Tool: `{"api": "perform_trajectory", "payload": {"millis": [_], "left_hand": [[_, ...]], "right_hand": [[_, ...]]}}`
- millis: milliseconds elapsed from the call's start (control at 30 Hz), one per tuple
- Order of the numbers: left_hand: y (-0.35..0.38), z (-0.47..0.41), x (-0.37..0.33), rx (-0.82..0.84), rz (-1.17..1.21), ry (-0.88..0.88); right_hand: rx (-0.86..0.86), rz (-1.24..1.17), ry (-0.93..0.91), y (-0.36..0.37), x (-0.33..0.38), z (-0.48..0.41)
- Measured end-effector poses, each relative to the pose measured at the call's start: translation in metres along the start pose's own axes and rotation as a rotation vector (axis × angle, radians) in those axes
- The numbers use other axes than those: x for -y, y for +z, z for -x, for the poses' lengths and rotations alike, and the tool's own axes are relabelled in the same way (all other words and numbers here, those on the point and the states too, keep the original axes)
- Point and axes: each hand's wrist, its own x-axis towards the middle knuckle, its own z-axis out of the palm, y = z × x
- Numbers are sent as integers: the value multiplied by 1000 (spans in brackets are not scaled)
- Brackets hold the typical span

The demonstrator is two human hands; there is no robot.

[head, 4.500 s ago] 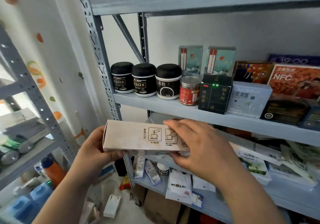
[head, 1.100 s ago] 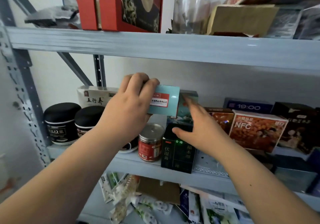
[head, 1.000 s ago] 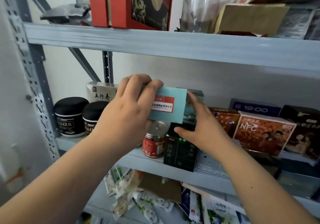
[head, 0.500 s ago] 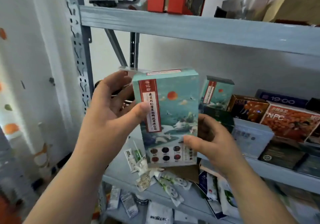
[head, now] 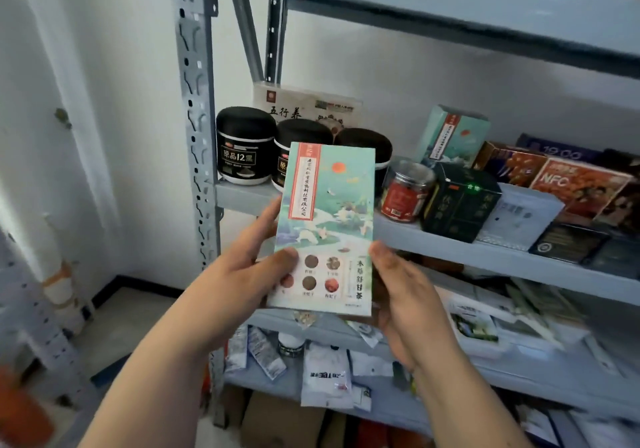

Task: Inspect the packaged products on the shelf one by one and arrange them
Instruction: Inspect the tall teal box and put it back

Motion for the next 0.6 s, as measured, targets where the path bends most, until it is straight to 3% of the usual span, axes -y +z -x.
{"api": "perform_trajectory", "payload": {"millis": [133, 300, 600], "left_hand": [[-10, 5, 13, -101, 178, -131], [-20, 17, 15, -61, 299, -213], [-28, 16, 35, -114, 338, -132]], "right_hand": [[-21, -80, 97, 16, -4, 8], [-17, -114, 117, 31, -8, 16], [12, 54, -193, 39, -16, 31]]}}
